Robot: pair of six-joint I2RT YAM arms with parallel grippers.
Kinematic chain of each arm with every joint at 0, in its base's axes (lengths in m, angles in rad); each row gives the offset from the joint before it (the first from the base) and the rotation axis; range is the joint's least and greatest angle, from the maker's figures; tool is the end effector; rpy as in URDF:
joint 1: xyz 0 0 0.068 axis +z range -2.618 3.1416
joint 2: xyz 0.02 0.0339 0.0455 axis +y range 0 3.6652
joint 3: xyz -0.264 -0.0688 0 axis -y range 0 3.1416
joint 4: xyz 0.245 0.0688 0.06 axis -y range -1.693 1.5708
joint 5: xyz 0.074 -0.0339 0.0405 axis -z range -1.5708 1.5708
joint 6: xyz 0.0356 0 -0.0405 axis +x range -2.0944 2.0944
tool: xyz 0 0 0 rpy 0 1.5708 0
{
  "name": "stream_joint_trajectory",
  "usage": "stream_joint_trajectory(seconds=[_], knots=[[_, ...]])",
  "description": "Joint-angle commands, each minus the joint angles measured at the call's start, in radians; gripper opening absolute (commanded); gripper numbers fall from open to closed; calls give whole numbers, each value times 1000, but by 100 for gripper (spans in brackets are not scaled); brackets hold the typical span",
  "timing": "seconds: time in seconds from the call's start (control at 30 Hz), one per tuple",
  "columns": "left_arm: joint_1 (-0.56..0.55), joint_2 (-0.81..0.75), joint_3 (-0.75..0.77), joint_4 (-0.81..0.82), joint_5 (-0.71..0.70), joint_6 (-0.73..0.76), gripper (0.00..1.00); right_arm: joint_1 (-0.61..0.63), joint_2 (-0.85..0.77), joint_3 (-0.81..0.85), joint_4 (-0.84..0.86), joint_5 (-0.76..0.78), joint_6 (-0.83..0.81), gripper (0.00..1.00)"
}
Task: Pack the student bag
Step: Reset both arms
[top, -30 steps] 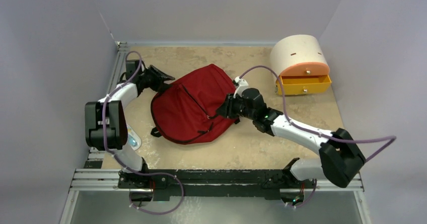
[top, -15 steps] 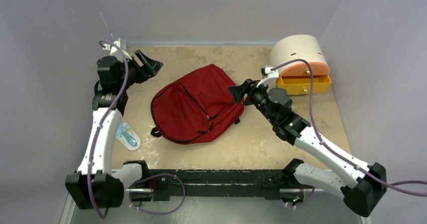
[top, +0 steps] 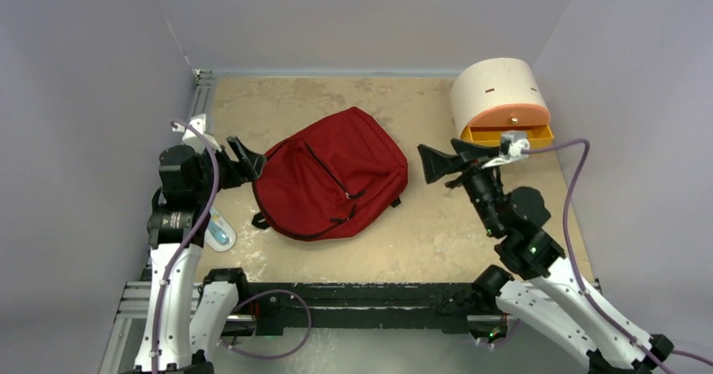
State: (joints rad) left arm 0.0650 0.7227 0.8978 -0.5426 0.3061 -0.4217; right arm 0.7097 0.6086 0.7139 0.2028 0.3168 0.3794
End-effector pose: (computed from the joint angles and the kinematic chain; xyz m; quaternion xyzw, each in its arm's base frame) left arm 0.1539 -0.0007 0.3511 -0.1126 0.8116 -0.2229 0.5282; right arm 0.1161 0.0851 0.3826 0.0298 0.5958 0.3333 0.7301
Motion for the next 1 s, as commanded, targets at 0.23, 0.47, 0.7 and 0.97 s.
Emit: stream_joint_trajectory(seconds=[0.23, 0.47, 0.7, 0.97], knots=[[1, -156, -99, 10, -38, 17, 72, 2, -225, -165, -90, 237, 97, 99], [-16, -138, -107, 13, -48, 9, 72, 2, -258, -189, -85, 264, 85, 99], [-45, -141, -109, 7, -73, 1, 72, 3, -195, -174, -89, 258, 86, 99], [-57, -132, -108, 7, -75, -3, 74, 2, -144, -159, -111, 244, 83, 99]])
